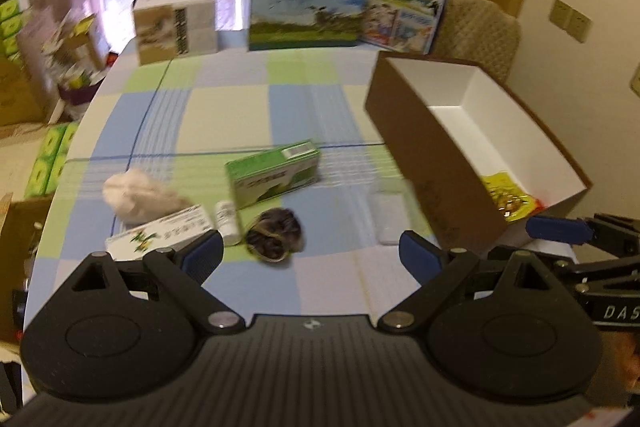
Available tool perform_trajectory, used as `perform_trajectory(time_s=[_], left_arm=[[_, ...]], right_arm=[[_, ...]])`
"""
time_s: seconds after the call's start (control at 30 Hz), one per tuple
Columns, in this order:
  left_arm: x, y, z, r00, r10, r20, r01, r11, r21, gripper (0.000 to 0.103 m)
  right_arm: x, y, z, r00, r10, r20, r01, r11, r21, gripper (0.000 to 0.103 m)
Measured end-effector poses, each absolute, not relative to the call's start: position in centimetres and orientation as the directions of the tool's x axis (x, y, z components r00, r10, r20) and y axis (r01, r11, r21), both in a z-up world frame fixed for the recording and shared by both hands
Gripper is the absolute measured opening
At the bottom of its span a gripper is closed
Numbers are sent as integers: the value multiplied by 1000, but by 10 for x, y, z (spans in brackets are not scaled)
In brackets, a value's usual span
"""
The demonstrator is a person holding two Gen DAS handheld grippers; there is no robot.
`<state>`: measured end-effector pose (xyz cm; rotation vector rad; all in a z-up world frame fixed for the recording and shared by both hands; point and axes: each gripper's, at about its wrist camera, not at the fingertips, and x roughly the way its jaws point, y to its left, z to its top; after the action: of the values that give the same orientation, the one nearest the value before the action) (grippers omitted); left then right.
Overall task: Organize objects
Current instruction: 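Grasp the dark brown scrunchie with the left tool while the right tool approaches the clear plastic box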
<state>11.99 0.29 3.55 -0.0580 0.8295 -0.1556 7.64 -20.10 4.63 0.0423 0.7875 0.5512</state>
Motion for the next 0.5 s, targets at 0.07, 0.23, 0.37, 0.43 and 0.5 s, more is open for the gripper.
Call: perform_trajectory(time_s=[0.07,0.23,0.37,0.43,0.5], left_arm=[[122,10,29,658,-145,-739,96,989,-109,93],[129,19,14,642,-125,-756,64,992,-109,92],[136,24,-1,633,-126,-764,53,991,-120,87],[141,24,-9,630,-125,-767,56,992,-116,86],[145,23,-16,629,-135,-766,75,991,-113,83]], right_arm=[[78,-194,40,571,477,-668,-452,862,229,72],[80,-179,22,594,430,-680,-433,883,181,72],[85,-171,7,634,382,-672,-377,912,162,72],[89,-167,-3,654,347,-672,-340,929,149,72],[93,-165,-12,658,326,-679,-307,939,153,71]])
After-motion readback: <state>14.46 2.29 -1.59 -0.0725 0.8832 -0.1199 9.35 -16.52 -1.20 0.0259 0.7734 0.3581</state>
